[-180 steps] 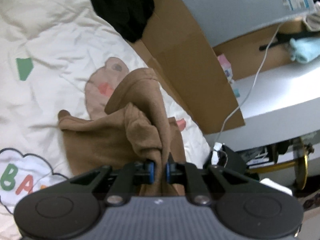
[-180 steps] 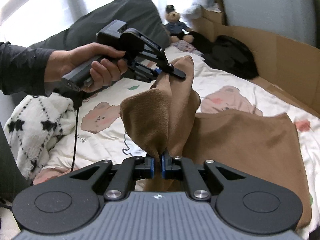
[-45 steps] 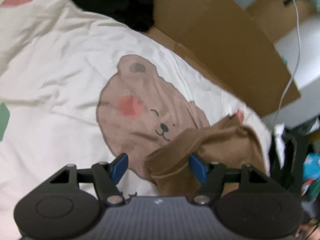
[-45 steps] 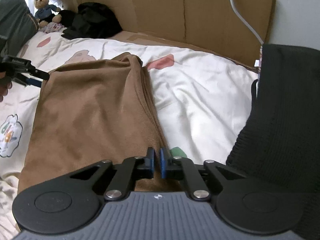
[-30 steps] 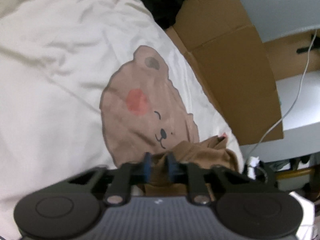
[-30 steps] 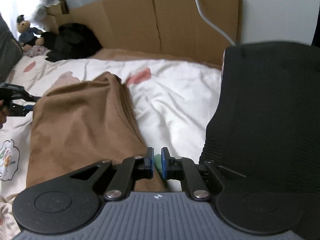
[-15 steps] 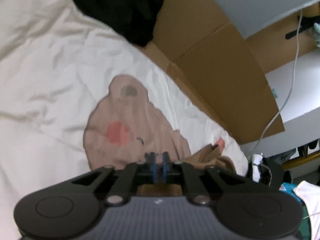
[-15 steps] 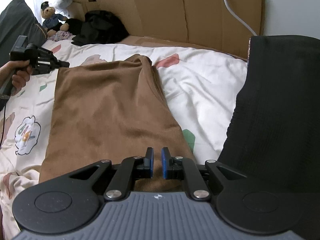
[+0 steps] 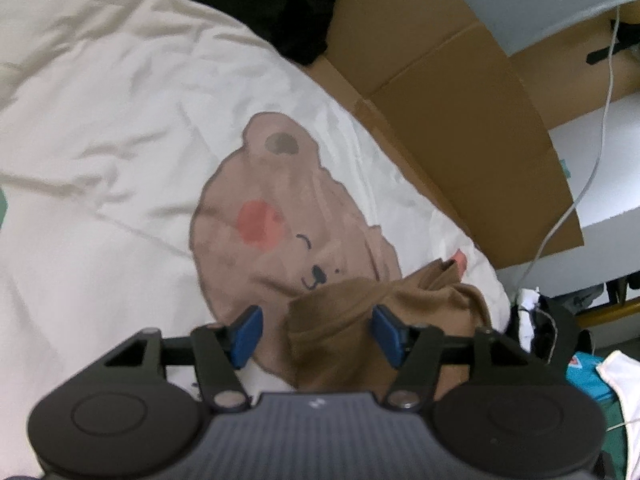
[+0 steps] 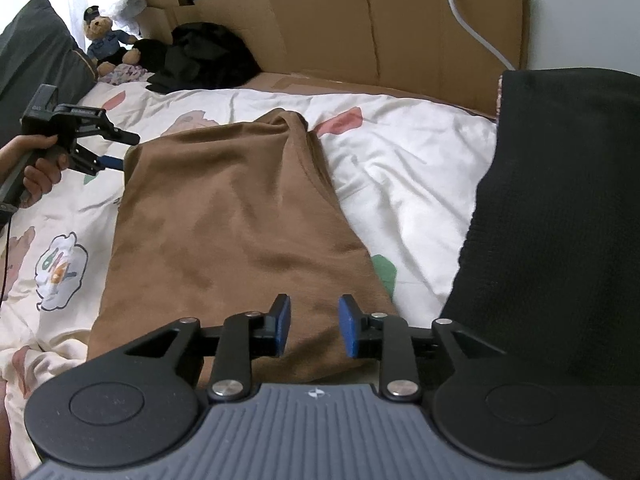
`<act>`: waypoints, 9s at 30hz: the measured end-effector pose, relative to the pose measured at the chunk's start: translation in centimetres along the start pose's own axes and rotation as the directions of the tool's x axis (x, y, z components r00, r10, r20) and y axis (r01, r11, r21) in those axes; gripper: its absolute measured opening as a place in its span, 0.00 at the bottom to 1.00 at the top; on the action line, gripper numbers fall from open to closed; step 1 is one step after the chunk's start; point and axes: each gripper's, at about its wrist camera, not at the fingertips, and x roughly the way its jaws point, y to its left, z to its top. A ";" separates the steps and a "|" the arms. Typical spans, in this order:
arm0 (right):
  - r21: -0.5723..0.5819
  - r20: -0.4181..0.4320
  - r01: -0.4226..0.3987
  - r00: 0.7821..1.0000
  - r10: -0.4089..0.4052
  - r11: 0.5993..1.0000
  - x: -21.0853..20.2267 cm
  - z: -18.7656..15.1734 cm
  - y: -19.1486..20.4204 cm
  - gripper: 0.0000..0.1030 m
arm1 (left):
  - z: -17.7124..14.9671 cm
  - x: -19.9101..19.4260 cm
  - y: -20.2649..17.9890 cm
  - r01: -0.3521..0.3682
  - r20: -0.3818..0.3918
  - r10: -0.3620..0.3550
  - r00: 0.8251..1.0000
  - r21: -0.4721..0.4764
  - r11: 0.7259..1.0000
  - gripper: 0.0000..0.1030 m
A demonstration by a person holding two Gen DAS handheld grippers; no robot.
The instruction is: Fold clothes
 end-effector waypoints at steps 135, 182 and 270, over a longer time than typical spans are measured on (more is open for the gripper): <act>0.083 0.032 -0.042 0.999 0.040 0.996 14.0 16.8 -1.3 0.17 | 2.1 7.9 -13.2 0.019 0.053 -0.056 0.997 0.533 0.846 0.22; -0.107 -0.050 -0.019 0.999 0.014 0.994 9.4 9.9 -0.6 0.42 | -1.0 1.8 -7.5 -0.128 0.091 0.094 0.991 0.534 0.835 0.28; -0.090 -0.105 0.048 0.993 -0.057 0.995 0.8 -1.7 0.4 0.42 | -22.8 1.0 -13.9 0.228 -0.375 0.042 0.926 0.646 0.728 0.38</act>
